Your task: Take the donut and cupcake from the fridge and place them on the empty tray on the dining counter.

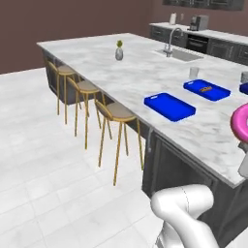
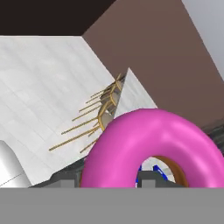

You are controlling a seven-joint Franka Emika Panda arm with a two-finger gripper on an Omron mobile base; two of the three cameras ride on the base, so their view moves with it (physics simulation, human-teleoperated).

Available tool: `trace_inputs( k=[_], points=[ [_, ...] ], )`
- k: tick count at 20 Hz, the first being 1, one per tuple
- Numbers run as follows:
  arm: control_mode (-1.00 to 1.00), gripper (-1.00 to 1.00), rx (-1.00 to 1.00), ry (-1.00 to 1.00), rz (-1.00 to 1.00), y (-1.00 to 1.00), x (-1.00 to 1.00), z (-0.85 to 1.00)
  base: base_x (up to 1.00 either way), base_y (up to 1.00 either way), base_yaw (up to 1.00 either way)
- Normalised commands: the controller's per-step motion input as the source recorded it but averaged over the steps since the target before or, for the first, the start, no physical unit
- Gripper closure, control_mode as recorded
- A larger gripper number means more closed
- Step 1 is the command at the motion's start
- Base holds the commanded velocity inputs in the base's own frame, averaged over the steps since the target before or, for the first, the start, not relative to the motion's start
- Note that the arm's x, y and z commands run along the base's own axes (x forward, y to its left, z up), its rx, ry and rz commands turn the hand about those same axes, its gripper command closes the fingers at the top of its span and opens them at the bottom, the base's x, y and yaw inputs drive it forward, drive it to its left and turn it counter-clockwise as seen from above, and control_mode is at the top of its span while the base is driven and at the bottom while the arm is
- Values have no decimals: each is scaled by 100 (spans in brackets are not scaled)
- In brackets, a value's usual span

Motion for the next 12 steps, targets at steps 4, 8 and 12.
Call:
trace_inputs(
  k=[4,8,12],
  points=[
    [100,100,0,0,0,0,0,0,55,49,-54],
    [100,100,0,0,0,0,0,0,56,52,-54],
    [100,100,0,0,0,0,0,0,59,60,-54]
  ],
)
